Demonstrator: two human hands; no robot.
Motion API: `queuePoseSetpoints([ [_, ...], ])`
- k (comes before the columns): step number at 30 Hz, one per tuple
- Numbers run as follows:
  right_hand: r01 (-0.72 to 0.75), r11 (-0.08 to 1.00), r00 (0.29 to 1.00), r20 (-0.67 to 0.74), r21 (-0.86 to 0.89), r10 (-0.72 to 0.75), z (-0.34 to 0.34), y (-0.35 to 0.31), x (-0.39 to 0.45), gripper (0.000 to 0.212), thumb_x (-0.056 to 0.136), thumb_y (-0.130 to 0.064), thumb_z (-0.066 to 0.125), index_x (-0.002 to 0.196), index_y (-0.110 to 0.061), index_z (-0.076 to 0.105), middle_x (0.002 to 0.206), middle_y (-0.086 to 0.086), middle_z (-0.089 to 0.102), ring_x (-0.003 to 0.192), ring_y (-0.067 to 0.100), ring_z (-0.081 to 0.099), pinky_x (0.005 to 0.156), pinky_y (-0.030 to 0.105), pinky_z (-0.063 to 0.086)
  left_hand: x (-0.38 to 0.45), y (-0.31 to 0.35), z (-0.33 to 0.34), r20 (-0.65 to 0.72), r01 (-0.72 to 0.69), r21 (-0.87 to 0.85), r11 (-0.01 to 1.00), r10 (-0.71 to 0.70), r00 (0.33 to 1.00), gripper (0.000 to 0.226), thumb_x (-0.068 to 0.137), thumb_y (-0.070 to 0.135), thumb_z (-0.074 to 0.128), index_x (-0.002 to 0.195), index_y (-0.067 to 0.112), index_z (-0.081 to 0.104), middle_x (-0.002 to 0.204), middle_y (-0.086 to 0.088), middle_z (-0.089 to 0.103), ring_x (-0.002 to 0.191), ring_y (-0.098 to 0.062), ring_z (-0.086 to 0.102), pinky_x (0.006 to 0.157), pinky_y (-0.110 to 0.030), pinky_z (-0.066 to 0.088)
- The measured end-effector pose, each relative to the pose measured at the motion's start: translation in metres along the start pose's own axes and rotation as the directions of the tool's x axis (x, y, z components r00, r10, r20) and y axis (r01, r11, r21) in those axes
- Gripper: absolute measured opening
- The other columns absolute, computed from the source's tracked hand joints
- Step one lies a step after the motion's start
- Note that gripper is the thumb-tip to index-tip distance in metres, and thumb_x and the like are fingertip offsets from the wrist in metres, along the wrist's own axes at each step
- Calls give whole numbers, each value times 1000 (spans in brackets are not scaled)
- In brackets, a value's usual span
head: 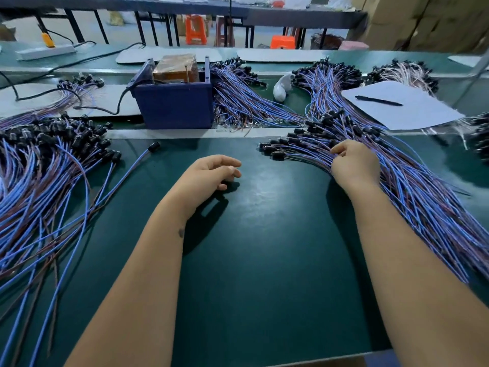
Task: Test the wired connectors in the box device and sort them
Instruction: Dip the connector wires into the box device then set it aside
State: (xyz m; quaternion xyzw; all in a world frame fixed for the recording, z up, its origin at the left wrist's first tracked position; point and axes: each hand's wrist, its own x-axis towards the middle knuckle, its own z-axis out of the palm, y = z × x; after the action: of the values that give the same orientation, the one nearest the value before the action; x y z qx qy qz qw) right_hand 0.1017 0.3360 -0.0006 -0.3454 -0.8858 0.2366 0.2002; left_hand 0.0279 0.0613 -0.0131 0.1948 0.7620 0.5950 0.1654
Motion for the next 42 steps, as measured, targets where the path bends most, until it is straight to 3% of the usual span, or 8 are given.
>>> queuePoseSetpoints([
  [3,-16,995,1000,-13,-95,15,5,-1,-6,40,86,-3,49,116,-22,67,124,14,60,120,38,45,96,40,42,0,-1,0,-6,4,9,1000,-4,1000,25,99,14,50,98,29,70,91,11,75,82,3,64,66,-10,47],
  [10,-58,991,980,-197,-122,33,12,-26,-19,35,86,-11,50,118,-17,63,129,18,52,119,37,42,100,39,31,0,-3,3,-62,13,36,999,-11,998,29,98,12,47,95,29,70,89,12,75,81,4,65,61,-8,46],
  [16,140,988,987,-85,57,-135,47,-91,-54,33,88,-21,52,119,-20,63,126,12,55,117,31,44,94,35,31,3,-4,23,-247,58,240,969,4,969,25,81,19,47,83,33,68,75,21,71,83,-4,67,76,-28,48],
  [19,256,903,958,36,345,-285,74,-136,-87,29,90,-17,52,115,-19,65,121,11,57,114,30,46,97,37,34,1,-2,19,-344,6,247,969,82,935,12,84,17,55,77,16,65,63,12,63,65,-13,54,59,-27,42],
  [22,137,803,939,182,580,-291,87,-154,-105,26,92,-13,47,111,-17,65,115,8,59,111,26,51,95,37,42,-4,1,0,-498,64,318,946,109,860,16,87,20,53,84,19,68,80,5,67,76,-16,55,62,-29,39],
  [29,109,800,910,264,590,-319,94,-143,-104,19,92,-13,47,98,-20,64,106,2,65,95,18,56,77,27,41,-18,-7,-52,-731,429,466,774,64,679,34,92,15,50,124,16,61,142,-13,39,122,-36,40,88,-36,36],
  [34,181,819,893,258,545,-369,98,-143,-105,21,91,-13,47,93,-22,67,105,0,64,95,14,55,75,26,38,-18,-8,-58,-697,542,537,647,-22,717,48,90,11,47,136,20,51,134,-16,47,117,-39,50,94,-42,40],
  [42,258,834,874,251,488,-417,100,-144,-107,23,90,-15,47,94,-22,68,103,-2,64,105,20,51,80,33,44,-10,-15,-55,-691,421,531,735,87,718,36,90,9,47,119,20,65,121,-12,61,107,-31,57,87,-38,44],
])
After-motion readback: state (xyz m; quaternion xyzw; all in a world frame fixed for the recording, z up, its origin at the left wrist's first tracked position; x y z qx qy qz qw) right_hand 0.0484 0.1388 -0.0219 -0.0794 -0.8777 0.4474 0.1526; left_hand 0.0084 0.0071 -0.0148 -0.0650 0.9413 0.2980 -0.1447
